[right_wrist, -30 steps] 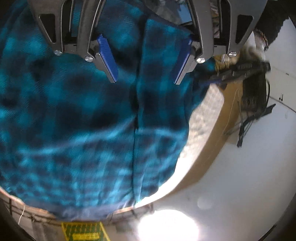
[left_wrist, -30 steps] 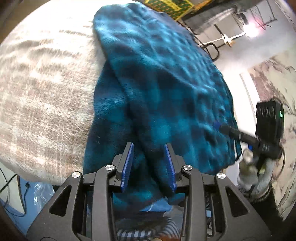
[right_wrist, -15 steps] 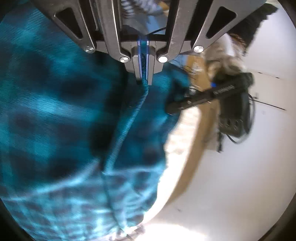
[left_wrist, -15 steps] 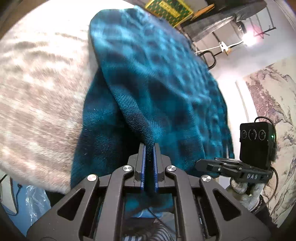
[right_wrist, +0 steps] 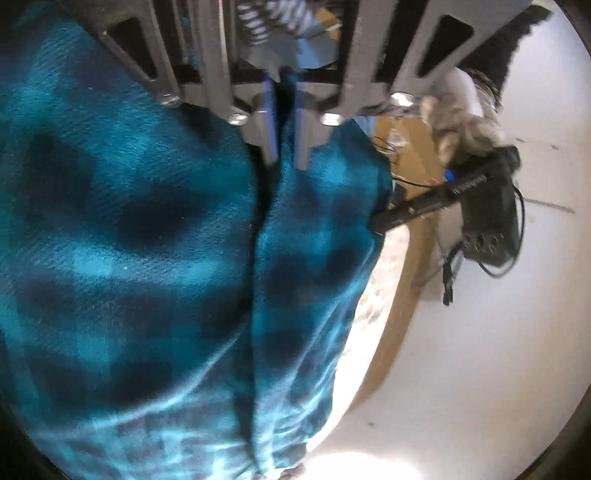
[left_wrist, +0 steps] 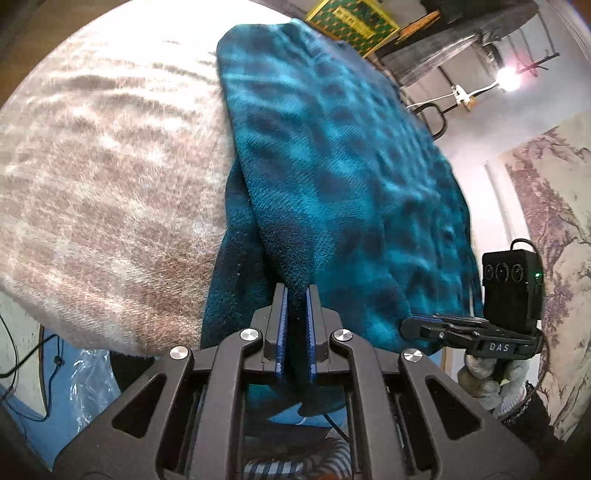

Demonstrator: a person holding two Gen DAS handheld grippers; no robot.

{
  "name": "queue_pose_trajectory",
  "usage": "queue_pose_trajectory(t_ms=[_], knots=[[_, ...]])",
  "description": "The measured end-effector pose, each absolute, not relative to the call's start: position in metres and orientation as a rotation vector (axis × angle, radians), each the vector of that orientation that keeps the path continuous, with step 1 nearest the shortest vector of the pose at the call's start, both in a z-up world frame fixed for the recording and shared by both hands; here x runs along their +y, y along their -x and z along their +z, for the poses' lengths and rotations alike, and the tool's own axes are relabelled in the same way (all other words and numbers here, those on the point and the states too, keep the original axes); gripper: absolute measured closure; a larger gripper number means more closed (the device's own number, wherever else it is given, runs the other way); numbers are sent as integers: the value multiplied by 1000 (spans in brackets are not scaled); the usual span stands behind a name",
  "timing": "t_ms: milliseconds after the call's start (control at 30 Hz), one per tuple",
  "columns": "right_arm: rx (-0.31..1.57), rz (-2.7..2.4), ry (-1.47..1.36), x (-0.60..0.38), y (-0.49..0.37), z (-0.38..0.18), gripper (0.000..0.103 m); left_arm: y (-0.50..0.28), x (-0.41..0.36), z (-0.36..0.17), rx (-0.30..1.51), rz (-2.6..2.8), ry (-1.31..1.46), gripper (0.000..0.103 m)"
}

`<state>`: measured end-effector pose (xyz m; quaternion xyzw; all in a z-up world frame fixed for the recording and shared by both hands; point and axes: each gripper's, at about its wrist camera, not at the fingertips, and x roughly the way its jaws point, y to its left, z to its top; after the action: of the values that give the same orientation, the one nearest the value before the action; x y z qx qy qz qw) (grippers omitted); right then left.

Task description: Fold large clothes

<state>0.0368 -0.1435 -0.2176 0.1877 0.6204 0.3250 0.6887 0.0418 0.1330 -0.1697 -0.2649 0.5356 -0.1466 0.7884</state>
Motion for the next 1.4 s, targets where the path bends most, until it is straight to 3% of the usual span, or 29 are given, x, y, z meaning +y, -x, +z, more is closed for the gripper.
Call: queue_pose_trajectory(t_ms=[33,67,133,167,433,600,700,733,800,833,867,933,1400], knots=[[1374,726,-403,-144,-35,-211,66,-39,135,-165,1137,-305,558,81],[1352,725,-374,-142,-32,-208,65,-35,138,-159,1115,-286,542,61],[1297,703,-267,-140,-24,-194,65,-29,145,-153,1059,-251,544,40],[1269,694,-231,-143,-23,-187,65,-25,148,-153,1042,-237,552,37],[1124,662,-189,-136,-39,-144,63,-26,145,-188,1117,-211,609,37],[1010,661,-138,-132,-49,-103,40,-16,140,-200,1099,-190,659,37],[970,680,-119,-116,-65,-84,38,-10,138,-202,1053,-188,716,37],[970,679,-126,-118,-67,-80,38,-9,138,-203,1048,-192,729,40],[987,674,-161,-111,-87,-75,38,-9,132,-204,1057,-200,725,57],[1000,670,-177,-105,-99,-75,38,-11,129,-203,1066,-199,708,73],[1013,667,-190,-98,-111,-78,38,-12,126,-202,1067,-199,691,82],[1044,666,-214,-87,-135,-79,38,-13,124,-198,1053,-209,685,90],[1147,562,-10,29,-264,-125,38,-13,112,-150,894,-310,726,98]])
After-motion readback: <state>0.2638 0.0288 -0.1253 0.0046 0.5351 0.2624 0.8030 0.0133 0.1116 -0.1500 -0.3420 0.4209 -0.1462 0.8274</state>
